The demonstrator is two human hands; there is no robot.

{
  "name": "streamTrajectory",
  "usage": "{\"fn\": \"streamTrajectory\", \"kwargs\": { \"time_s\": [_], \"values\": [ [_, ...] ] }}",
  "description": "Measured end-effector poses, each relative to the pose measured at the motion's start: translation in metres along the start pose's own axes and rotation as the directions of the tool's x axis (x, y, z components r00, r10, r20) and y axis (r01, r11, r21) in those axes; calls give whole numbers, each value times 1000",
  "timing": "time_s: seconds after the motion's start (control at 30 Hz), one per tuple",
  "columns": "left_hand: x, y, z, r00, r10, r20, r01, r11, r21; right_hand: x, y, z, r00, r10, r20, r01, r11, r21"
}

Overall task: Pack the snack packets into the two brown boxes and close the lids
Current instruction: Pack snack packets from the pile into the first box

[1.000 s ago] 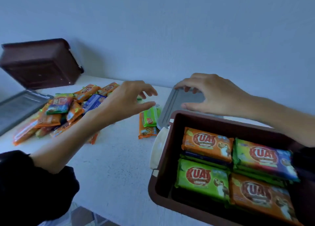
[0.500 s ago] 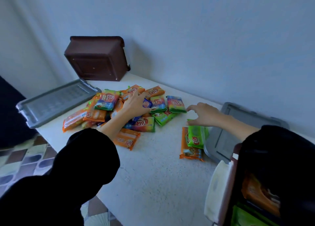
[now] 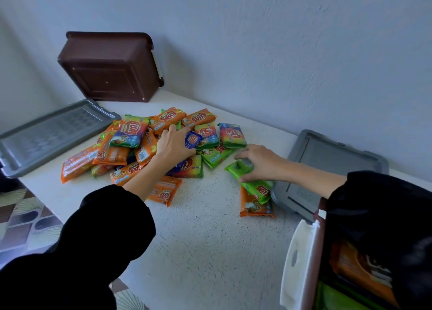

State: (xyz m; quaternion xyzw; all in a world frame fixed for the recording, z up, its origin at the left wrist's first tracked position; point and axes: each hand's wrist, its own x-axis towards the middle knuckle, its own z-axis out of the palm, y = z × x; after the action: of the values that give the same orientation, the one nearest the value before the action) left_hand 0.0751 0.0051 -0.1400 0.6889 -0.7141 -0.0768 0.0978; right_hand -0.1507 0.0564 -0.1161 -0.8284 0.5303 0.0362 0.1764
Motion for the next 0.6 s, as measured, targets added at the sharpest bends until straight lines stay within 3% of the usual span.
{"fn": "streamTrajectory", "kwargs": {
  "time_s": [0.17, 0.4, 0.5, 0.6],
  "values": [
    [0, 0, -3, 998, 0, 70, -3, 999, 43, -6, -3, 2, 998, 65, 3, -64, 996, -63],
    [-5, 6, -14, 1000, 10, -10, -11, 996, -91, -6, -5, -4, 996, 85, -25, -84, 996, 41],
    [-8, 14, -22, 995, 63, -80, -74, 988, -136, -10, -3, -19, 978, 113, -174, -80, 980, 184],
    [-14, 33, -41, 983, 147, -114, -163, 976, -142, -20, -1, -43, 917, 152, -370, -35, 952, 303]
  ]
}}
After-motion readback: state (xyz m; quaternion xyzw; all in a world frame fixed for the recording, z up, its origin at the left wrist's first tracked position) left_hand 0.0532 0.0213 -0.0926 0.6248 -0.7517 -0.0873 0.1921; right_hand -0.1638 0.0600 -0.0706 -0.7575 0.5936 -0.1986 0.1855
